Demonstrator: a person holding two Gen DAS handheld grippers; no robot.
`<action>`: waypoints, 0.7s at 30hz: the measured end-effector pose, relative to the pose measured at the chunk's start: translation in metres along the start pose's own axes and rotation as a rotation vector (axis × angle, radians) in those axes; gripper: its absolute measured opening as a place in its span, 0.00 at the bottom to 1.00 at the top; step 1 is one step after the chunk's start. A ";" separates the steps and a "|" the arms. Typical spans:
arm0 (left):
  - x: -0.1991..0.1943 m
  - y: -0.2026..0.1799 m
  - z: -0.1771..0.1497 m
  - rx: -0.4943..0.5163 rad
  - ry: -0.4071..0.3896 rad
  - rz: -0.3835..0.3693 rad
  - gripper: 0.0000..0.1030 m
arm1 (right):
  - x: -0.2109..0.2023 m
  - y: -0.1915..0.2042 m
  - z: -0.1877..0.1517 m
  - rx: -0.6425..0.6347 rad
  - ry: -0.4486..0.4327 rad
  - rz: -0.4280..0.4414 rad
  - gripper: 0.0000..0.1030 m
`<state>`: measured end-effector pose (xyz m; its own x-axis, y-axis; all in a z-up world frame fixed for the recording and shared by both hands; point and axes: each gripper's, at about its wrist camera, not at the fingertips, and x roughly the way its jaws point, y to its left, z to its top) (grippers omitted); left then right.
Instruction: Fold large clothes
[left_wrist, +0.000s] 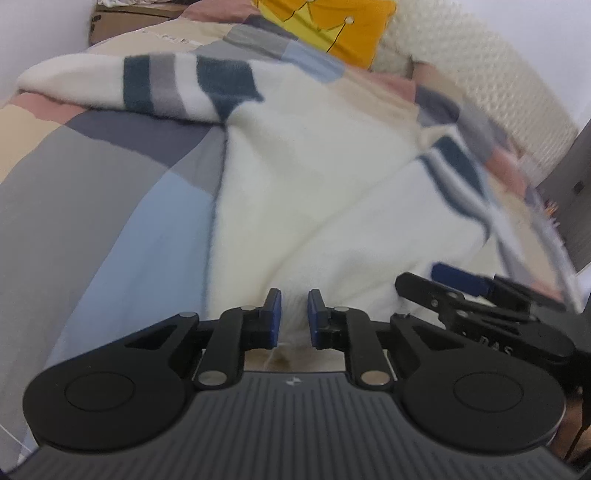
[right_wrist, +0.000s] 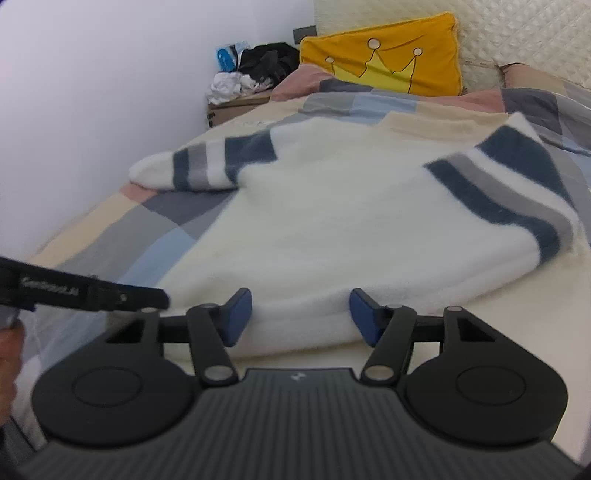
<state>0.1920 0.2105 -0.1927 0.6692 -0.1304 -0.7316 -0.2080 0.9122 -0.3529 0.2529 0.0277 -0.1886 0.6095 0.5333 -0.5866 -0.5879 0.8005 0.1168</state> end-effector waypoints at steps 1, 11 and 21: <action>0.004 -0.001 -0.002 0.007 0.008 0.017 0.15 | 0.007 -0.001 -0.003 -0.008 0.020 -0.004 0.58; -0.005 0.001 -0.005 -0.032 -0.008 0.015 0.16 | -0.010 -0.001 -0.005 0.029 0.017 0.050 0.59; -0.056 0.023 -0.017 -0.191 -0.064 0.006 0.26 | -0.080 0.070 -0.037 -0.257 0.067 0.208 0.73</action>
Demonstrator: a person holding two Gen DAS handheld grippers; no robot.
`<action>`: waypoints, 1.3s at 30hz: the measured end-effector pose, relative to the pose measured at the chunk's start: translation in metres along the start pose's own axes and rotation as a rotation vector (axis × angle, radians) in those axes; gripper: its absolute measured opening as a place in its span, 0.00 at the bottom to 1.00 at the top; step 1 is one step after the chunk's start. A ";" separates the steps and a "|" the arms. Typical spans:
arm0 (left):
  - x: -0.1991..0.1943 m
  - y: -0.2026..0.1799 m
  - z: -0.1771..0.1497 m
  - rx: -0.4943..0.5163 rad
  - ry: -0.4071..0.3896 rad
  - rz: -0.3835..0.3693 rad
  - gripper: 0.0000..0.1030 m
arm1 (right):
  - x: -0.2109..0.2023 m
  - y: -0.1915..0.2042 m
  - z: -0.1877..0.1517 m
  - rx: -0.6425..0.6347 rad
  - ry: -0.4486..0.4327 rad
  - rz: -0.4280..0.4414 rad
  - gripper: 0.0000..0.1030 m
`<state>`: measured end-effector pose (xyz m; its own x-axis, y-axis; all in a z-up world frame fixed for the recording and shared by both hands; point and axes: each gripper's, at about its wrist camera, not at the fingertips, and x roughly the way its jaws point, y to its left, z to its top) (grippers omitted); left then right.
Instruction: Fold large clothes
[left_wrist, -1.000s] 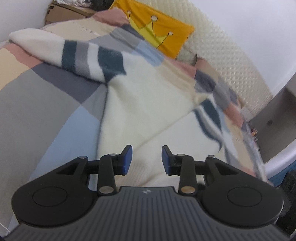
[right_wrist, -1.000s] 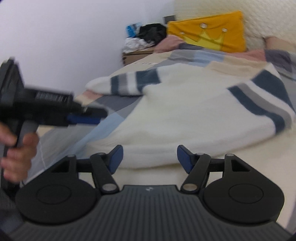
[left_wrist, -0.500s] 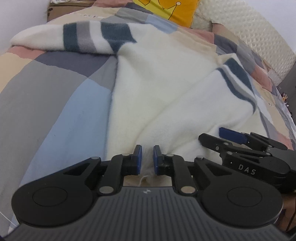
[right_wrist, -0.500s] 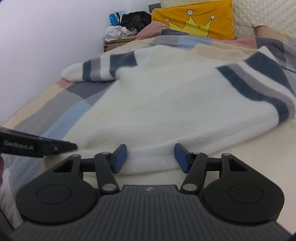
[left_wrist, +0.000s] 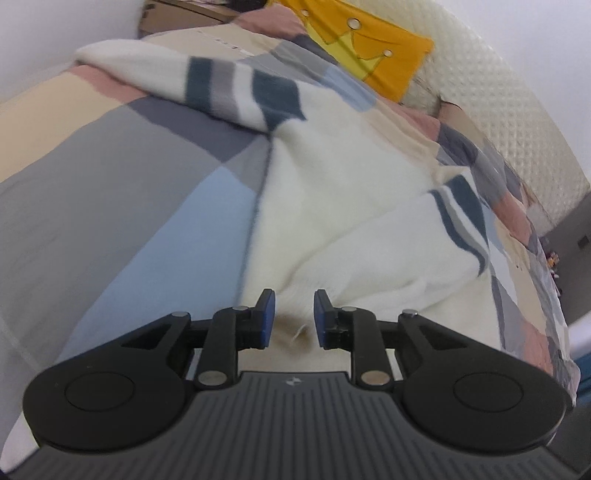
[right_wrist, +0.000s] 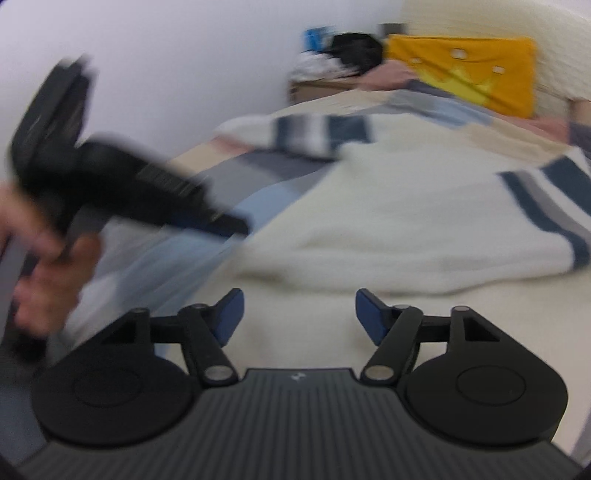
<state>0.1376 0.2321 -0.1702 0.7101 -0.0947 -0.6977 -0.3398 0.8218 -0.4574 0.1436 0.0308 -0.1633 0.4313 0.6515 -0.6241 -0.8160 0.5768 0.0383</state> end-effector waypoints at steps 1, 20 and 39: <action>-0.004 0.004 -0.003 -0.014 0.001 0.002 0.26 | 0.000 0.008 -0.003 -0.036 0.024 0.025 0.73; -0.010 0.053 -0.009 -0.271 0.013 0.021 0.26 | 0.052 0.096 -0.026 -0.366 0.082 -0.122 0.28; 0.015 0.037 -0.021 -0.368 0.027 -0.276 0.49 | 0.032 -0.077 -0.010 0.735 -0.044 0.137 0.13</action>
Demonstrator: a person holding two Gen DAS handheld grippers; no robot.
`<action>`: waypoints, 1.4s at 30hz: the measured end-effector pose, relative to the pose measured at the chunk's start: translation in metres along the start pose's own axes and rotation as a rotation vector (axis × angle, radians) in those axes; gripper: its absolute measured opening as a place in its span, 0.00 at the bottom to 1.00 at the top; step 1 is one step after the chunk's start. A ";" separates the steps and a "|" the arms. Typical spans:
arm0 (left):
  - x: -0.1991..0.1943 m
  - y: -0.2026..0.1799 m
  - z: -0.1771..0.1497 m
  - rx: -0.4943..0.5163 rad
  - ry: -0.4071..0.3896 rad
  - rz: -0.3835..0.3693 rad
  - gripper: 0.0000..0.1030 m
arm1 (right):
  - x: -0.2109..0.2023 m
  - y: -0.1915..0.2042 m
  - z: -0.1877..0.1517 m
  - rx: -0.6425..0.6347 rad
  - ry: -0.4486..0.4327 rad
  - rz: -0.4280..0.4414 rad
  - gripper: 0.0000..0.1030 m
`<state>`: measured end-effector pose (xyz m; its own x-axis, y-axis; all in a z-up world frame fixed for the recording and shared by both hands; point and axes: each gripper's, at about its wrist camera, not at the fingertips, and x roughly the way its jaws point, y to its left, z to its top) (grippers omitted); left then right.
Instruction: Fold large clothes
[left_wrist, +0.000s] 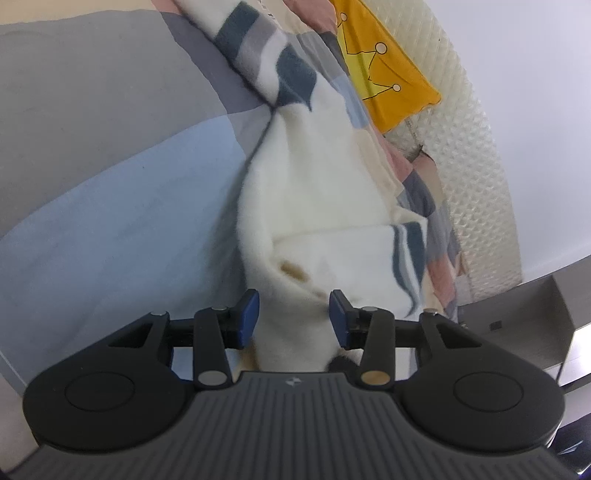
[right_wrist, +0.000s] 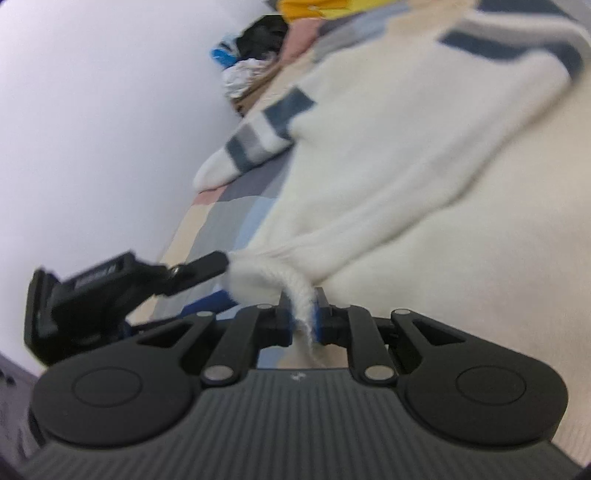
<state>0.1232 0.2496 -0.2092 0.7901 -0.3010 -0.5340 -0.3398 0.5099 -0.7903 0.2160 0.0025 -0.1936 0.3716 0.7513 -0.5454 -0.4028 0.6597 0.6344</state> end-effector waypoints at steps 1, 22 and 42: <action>0.002 0.000 -0.001 0.002 0.002 0.004 0.50 | 0.001 -0.003 0.000 0.022 -0.004 -0.002 0.13; 0.030 -0.003 -0.021 -0.051 0.107 -0.116 0.51 | -0.013 -0.023 0.027 0.183 -0.149 0.071 0.12; 0.073 0.023 -0.084 -0.614 0.168 -0.354 0.52 | -0.013 -0.034 0.024 0.334 -0.182 0.137 0.12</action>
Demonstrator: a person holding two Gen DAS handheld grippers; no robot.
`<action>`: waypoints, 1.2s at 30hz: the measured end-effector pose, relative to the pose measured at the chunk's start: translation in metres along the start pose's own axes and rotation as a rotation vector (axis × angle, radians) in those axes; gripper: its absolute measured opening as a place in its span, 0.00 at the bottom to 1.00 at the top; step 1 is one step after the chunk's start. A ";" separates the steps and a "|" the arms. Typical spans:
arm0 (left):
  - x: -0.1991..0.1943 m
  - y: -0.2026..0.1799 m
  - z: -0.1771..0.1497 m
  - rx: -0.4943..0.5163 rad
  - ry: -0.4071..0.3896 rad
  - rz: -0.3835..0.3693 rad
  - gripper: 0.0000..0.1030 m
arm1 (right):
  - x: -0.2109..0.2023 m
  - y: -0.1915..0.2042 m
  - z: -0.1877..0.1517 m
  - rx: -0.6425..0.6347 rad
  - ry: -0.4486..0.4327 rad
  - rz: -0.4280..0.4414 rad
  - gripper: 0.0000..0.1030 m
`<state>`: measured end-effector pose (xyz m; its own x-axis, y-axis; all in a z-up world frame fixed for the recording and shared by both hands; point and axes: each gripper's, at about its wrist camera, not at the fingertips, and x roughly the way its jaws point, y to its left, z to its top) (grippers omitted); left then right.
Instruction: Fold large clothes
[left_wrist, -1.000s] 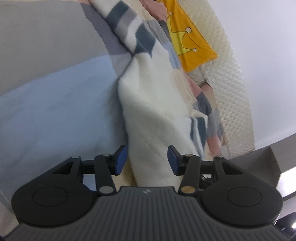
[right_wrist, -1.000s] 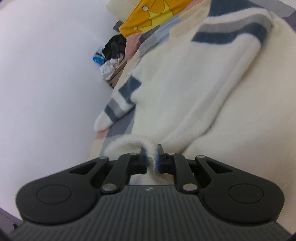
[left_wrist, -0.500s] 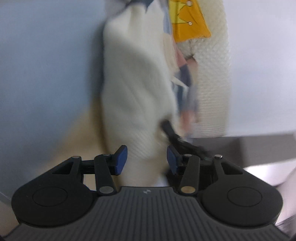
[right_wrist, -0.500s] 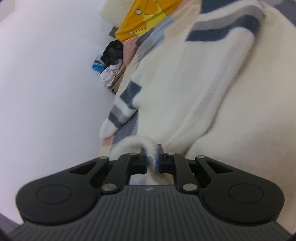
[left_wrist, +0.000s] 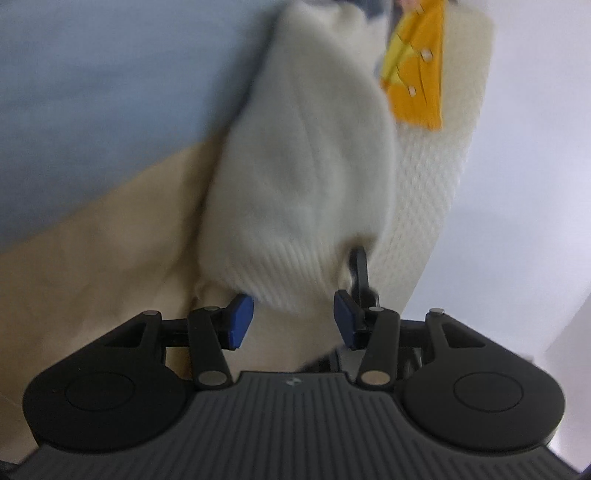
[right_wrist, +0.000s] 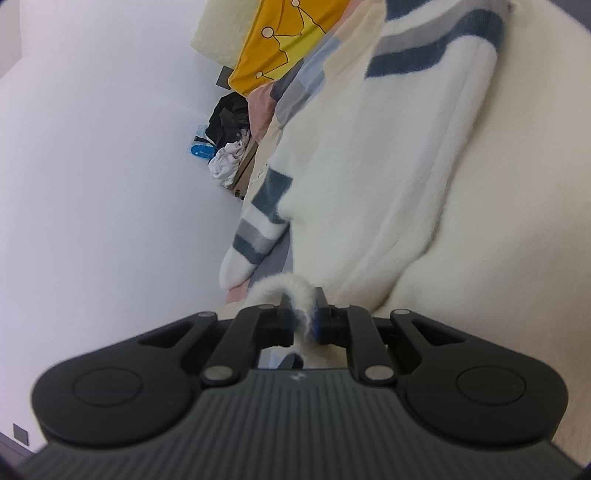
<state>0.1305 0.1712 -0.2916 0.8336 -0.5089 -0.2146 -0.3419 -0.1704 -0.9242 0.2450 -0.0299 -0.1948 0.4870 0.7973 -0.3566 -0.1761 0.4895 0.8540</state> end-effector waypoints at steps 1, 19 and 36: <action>0.000 0.002 0.000 -0.015 -0.014 0.000 0.51 | 0.001 0.000 -0.001 -0.003 0.010 0.004 0.13; -0.057 -0.048 0.002 0.278 -0.208 0.070 0.11 | -0.014 0.021 -0.010 -0.148 0.087 0.069 0.67; -0.123 -0.083 0.000 0.397 -0.214 0.191 0.08 | -0.051 0.053 -0.026 -0.538 0.092 -0.252 0.67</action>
<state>0.0567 0.2481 -0.1889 0.8569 -0.3081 -0.4132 -0.3397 0.2654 -0.9023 0.1890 -0.0350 -0.1408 0.4982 0.6493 -0.5746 -0.4852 0.7580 0.4359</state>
